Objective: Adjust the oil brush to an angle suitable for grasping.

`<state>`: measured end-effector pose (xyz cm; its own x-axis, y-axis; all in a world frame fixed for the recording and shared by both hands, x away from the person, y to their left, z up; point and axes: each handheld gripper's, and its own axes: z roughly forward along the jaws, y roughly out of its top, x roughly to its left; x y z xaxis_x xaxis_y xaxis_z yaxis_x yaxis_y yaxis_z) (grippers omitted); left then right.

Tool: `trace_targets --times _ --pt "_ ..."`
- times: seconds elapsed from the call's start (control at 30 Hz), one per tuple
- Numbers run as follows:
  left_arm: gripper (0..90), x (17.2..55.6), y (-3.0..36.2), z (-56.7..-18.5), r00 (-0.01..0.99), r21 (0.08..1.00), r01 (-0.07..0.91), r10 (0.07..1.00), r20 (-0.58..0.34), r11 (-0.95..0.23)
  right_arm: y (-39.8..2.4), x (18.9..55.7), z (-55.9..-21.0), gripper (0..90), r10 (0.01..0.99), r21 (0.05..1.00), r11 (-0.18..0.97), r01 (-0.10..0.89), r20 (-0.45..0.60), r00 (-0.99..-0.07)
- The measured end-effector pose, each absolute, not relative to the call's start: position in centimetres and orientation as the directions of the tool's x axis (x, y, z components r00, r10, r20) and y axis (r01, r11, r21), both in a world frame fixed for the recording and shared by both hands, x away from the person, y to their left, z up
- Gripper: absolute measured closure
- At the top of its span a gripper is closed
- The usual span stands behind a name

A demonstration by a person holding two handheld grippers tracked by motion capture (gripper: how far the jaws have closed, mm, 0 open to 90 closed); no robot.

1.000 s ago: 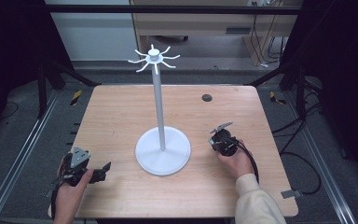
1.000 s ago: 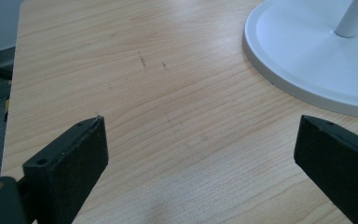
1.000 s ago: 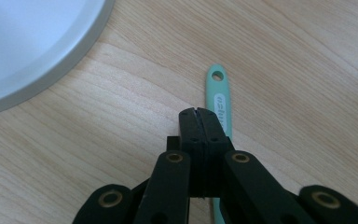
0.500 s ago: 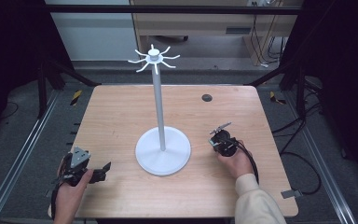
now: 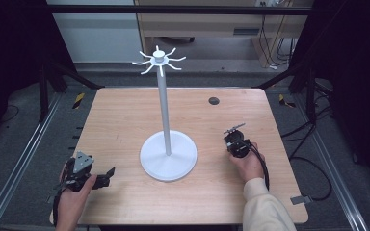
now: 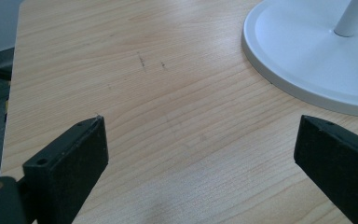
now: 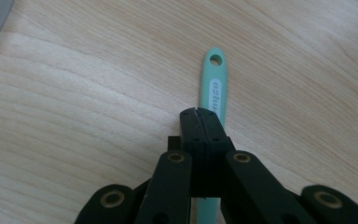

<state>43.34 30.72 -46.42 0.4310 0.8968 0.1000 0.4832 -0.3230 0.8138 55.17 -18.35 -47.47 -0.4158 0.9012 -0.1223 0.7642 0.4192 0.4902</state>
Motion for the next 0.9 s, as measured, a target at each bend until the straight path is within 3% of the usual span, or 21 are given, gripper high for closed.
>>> trace_targets --times 0.4,0.67,0.9 --pt "2.4 43.4 30.8 -46.4 0.432 0.815 0.482 0.897 0.098 -0.322 -19.2 54.0 -46.0 88.7 0.916 0.505 0.375 0.777 -0.076 -0.393" --pt "2.4 43.3 30.8 -46.4 0.434 0.815 0.481 0.895 0.099 -0.323 -20.1 53.1 -45.4 73.5 0.930 0.464 0.346 0.815 -0.053 -0.365" --pt "2.4 43.4 30.7 -46.4 0.435 0.814 0.483 0.895 0.098 -0.324 -20.3 53.2 -45.7 67.7 0.928 0.422 0.357 0.833 -0.063 -0.366"
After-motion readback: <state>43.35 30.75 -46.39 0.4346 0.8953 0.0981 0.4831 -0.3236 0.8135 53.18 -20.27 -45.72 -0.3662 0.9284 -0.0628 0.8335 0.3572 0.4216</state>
